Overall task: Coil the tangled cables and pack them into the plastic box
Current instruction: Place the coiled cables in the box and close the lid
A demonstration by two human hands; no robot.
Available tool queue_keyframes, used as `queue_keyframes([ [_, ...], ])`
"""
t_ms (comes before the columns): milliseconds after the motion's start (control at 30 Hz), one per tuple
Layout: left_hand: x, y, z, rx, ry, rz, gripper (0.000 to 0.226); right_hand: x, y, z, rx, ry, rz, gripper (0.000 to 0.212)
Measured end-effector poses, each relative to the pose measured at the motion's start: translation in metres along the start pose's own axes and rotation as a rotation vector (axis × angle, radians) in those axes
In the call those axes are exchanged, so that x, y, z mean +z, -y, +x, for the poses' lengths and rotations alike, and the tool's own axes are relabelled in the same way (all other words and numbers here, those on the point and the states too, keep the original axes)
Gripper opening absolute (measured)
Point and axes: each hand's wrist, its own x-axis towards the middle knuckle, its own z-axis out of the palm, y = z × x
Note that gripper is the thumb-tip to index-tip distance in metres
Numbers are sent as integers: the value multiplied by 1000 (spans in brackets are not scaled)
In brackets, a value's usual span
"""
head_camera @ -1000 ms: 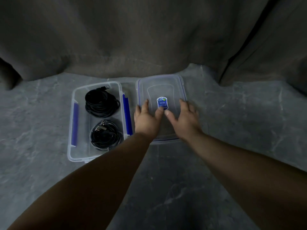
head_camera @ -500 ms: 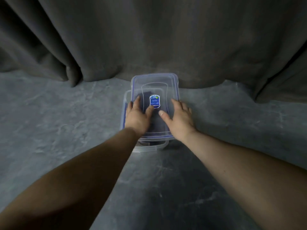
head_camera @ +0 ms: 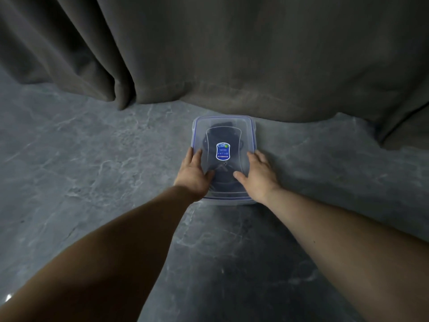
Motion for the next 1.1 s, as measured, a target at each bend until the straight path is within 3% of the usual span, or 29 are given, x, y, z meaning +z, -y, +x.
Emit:
queue_keyframes([
  [367, -1, 2, 8, -17, 46, 46, 74, 3, 0, 12, -2, 73, -132, 76],
  [667, 1, 14, 10, -11, 103, 108, 73, 10, -4, 11, -40, 8, -164, 71],
  [800, -5, 16, 14, 68, -88, -69, 59, 9, 1, 16, -4, -57, -66, 70],
  [900, -13, 21, 23, 128, -169, 89, 58, 12, 7, 23, -10, -93, -146, 69],
  [1100, -10, 16, 34, 174, -79, 354, 65, 23, 18, 35, -146, -114, -418, 69],
])
